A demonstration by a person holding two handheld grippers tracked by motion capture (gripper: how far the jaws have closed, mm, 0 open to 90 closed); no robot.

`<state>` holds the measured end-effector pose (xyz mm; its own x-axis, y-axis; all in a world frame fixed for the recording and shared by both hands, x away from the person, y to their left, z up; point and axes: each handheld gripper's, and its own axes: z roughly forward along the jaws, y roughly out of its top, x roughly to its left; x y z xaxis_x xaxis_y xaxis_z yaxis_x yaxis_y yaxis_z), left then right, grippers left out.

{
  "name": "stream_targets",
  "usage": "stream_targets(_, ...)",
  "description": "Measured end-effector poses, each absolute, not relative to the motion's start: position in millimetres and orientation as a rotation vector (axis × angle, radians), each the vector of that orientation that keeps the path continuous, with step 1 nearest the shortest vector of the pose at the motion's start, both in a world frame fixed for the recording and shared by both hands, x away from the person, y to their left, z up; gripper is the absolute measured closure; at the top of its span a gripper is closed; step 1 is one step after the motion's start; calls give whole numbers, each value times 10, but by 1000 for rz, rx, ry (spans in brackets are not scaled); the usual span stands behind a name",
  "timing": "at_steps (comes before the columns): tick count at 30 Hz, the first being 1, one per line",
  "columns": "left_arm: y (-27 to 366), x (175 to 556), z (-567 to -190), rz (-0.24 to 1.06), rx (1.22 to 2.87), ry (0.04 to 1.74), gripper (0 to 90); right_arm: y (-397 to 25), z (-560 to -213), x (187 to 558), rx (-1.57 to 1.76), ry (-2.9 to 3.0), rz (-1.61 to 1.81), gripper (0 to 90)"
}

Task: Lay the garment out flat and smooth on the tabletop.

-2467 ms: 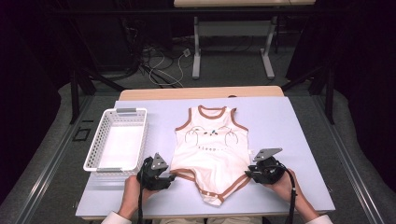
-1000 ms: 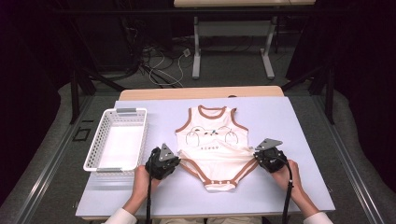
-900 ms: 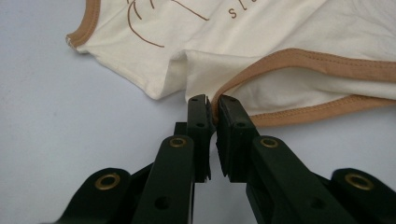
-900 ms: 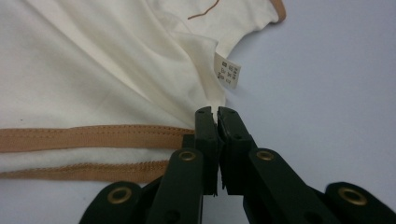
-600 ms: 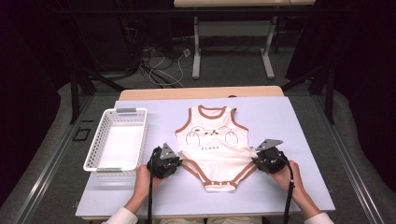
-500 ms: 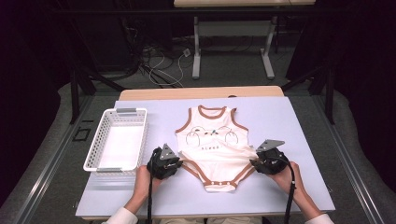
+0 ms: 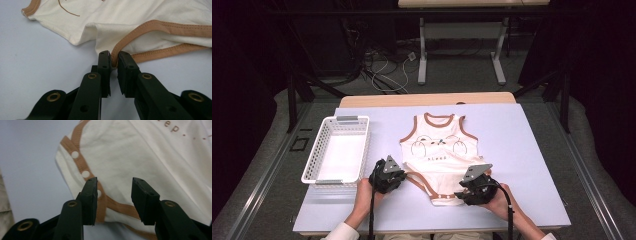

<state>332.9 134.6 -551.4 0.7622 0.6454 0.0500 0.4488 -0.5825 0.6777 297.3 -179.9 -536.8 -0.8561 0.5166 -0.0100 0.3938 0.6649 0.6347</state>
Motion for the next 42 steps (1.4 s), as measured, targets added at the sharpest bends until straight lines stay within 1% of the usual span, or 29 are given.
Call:
stream_targets(2, 1344, 3323, -5514, 376, 2293, 812, 817, -1761, -5382, 2963, 720, 2724, 964, 583)
stream_targets(4, 1344, 3321, -5515, 383, 2298, 809, 824, -1720, -5421, 2954, 709, 2747, 949, 608)
stream_targets(7, 1344, 3321, -5520, 386, 2305, 806, 830, -1713, -5467, 2970, 708, 2758, 926, 681)
stream_targets(9, 1343, 3320, -5522, 385, 2306, 809, 836, -1729, -5468, 2982, 730, 2761, 942, 757)
stream_targets(11, 1341, 3318, -5524, 385, 2307, 808, 844, -1742, -5476, 2988, 732, 2767, 958, 793)
stream_targets(17, 1359, 3305, -5510, 395, 2305, 800, 854, -1753, -5448, 2964, 723, 2739, 957, 806)
stream_targets(25, 1375, 3286, -5445, 419, 2264, 787, 856, -1929, -5221, 3005, 772, 2581, 1050, 805)
stream_targets(27, 1358, 3278, -5435, 429, 2265, 781, 855, -1962, -5197, 3022, 795, 2542, 1070, 805)
stream_targets(31, 1323, 3266, -5445, 422, 2271, 781, 845, -1992, -5231, 3075, 838, 2526, 998, 804)
stream_targets(34, 1318, 3256, -5437, 418, 2274, 778, 812, -1982, -5310, 3115, 837, 2539, 925, 802)
stream_targets(37, 1325, 3233, -5418, 414, 2275, 773, 757, -1951, -5360, 3120, 829, 2548, 891, 797)
stream_targets(39, 1327, 3209, -5409, 390, 2282, 779, 666, -1927, -5404, 3121, 821, 2562, 873, 793)
stream_targets(41, 1325, 3175, -5411, 378, 2291, 770, 633, -1917, -5424, 3123, 810, 2566, 833, 779)
stream_targets(42, 1322, 3162, -5414, 364, 2301, 758, 589, -1914, -5430, 3120, 814, 2568, 836, 757)
